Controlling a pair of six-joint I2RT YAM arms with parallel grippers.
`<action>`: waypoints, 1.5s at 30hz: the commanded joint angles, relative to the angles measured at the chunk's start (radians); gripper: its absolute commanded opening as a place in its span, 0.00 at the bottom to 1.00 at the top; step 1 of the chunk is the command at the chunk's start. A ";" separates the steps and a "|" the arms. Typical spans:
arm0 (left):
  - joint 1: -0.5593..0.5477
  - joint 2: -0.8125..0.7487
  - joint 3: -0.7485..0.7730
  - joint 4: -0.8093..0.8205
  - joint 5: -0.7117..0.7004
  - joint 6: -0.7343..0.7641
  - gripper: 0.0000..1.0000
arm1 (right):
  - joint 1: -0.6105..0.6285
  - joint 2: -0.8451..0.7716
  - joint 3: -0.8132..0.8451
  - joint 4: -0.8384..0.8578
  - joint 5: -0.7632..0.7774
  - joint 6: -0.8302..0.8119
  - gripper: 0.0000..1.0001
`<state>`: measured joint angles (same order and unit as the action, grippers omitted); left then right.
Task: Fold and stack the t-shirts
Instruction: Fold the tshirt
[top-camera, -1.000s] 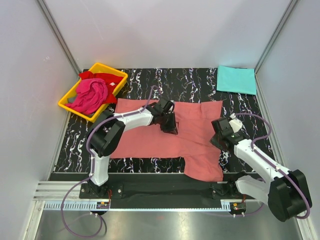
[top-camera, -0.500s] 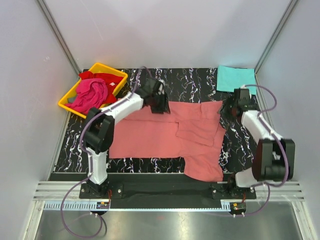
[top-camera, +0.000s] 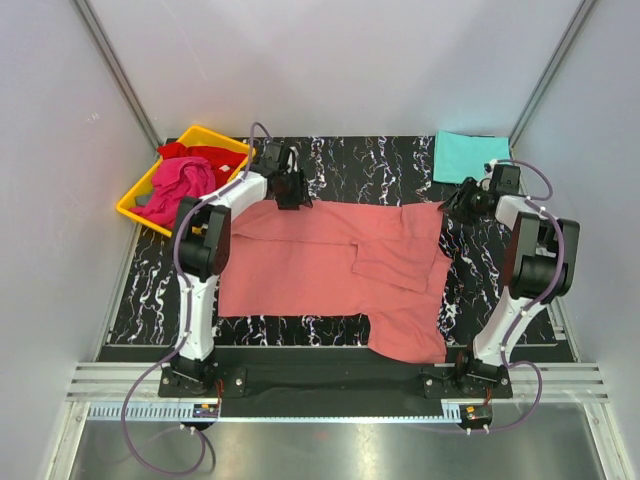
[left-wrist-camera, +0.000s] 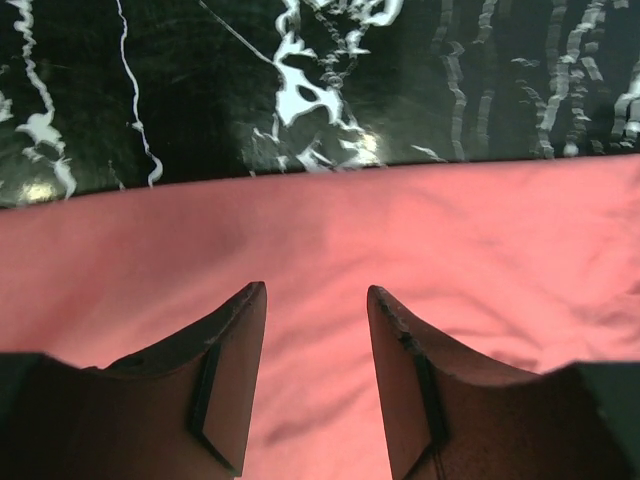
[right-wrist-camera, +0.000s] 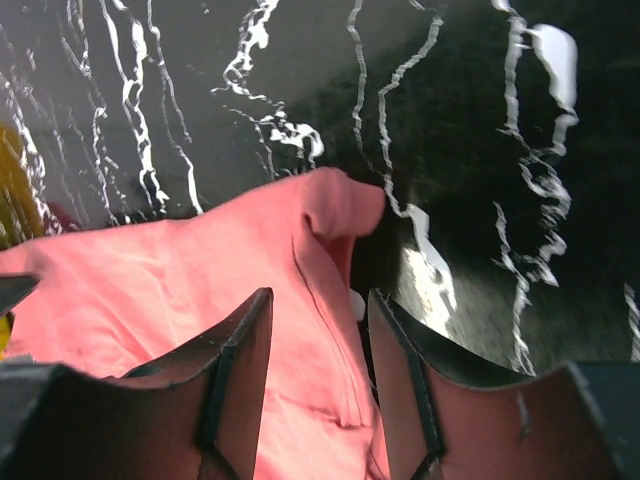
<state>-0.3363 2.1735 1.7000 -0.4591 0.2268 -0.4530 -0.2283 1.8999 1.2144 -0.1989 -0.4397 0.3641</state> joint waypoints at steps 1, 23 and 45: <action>0.016 0.045 0.076 0.048 0.048 -0.001 0.50 | 0.004 0.037 0.057 0.061 -0.090 -0.040 0.51; 0.066 0.210 0.173 -0.107 -0.110 -0.039 0.50 | -0.166 0.148 0.005 0.315 -0.217 0.177 0.09; 0.082 -0.052 0.222 -0.127 0.096 -0.030 0.55 | -0.160 0.232 0.307 0.043 -0.134 0.165 0.04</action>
<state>-0.2588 2.2601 1.8660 -0.4667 0.4091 -0.5636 -0.3889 2.1628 1.4822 -0.0540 -0.6178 0.5579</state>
